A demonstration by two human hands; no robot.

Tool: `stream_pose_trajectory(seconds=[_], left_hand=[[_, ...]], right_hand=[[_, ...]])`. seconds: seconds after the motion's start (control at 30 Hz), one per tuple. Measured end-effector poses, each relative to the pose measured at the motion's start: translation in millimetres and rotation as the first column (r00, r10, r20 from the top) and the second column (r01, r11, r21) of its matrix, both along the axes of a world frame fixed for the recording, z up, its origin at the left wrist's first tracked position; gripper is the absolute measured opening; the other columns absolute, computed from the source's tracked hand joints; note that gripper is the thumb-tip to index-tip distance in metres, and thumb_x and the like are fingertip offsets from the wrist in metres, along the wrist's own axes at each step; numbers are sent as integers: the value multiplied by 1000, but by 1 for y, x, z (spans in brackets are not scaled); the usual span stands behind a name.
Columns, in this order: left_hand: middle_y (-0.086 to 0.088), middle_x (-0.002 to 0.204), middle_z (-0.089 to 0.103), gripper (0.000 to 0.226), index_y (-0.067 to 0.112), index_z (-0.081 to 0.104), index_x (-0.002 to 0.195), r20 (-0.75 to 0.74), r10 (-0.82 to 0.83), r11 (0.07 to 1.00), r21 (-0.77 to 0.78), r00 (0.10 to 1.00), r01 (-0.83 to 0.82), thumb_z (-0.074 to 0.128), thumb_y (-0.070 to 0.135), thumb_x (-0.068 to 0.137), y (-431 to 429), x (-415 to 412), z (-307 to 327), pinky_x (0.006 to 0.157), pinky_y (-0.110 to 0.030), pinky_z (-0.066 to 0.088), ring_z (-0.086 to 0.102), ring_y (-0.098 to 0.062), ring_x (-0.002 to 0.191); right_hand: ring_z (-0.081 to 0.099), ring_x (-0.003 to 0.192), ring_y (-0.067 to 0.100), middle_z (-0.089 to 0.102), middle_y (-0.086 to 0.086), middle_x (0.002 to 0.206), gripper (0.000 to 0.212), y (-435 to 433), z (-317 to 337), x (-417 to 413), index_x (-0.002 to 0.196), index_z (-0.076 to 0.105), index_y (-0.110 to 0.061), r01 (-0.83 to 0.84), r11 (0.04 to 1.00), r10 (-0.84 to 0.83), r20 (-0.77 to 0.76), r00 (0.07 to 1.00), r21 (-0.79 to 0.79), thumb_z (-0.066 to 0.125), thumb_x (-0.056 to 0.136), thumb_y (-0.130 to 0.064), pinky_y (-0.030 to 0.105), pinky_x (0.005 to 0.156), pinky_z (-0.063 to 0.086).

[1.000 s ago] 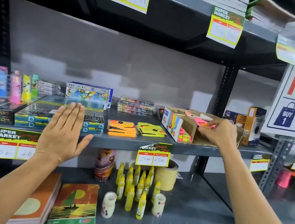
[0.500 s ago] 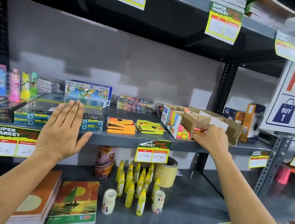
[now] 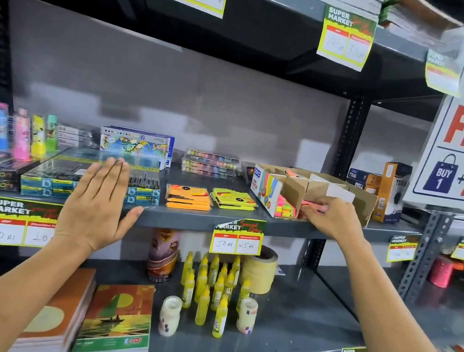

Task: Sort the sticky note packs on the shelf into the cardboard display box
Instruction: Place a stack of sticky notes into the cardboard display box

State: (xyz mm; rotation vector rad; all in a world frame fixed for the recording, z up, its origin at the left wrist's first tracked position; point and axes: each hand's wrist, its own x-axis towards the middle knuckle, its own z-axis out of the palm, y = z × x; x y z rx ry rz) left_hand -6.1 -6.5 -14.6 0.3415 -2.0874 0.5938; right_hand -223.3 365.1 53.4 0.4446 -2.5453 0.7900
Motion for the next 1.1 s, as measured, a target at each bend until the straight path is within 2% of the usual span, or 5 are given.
stream_pose_trajectory(seconds=[0.23, 0.43, 0.6, 0.83, 1.1], left_hand=[[-34, 145, 40, 81, -13, 31, 145, 9, 3, 1000, 7, 1000, -3, 25, 51, 97, 1, 1, 1, 121, -49, 18, 36, -43, 139], [-35, 146, 39, 82, -14, 30, 144, 25, 7, 999, 32, 1000, -8, 25, 51, 95, 2, 1, 2, 123, -43, 7, 35, -44, 139], [-34, 146, 38, 81, -14, 31, 144, 30, 10, 999, 36, 999, -11, 24, 51, 97, 3, 2, 1, 122, -45, 12, 35, -43, 140], [-33, 147, 37, 80, -13, 30, 145, 21, 1, 999, 37, 1000, -2, 24, 51, 97, 2, 1, 0, 122, -47, 13, 34, -42, 140], [-34, 148, 36, 81, -13, 29, 145, 14, -10, 999, 50, 1000, 9, 24, 51, 96, 3, 2, 0, 122, -46, 11, 32, -42, 141]], right_hand=[[60, 107, 34, 67, 13, 116, 40, -30, 21, 39, 119, 64, -12, 59, 988, -104, -338, 935, -141, 60, 86, -33, 41, 80, 50], [59, 111, 27, 66, 9, 119, 42, -82, 19, 66, 113, 66, -12, -129, 992, 110, -442, 890, -12, 55, 89, -44, 33, 87, 47], [63, 101, 23, 68, 7, 110, 47, -124, -2, 72, 114, 66, -12, -223, 966, 257, -363, 896, 133, 54, 89, -50, 34, 78, 54], [65, 100, 27, 71, 7, 103, 53, -142, -14, 63, 112, 68, -15, -186, 969, 209, -137, 968, 165, 60, 81, -57, 34, 77, 52], [66, 98, 24, 72, 4, 100, 52, -146, -3, 61, 105, 72, -15, -182, 973, 190, -46, 981, 139, 66, 76, -58, 32, 72, 51]])
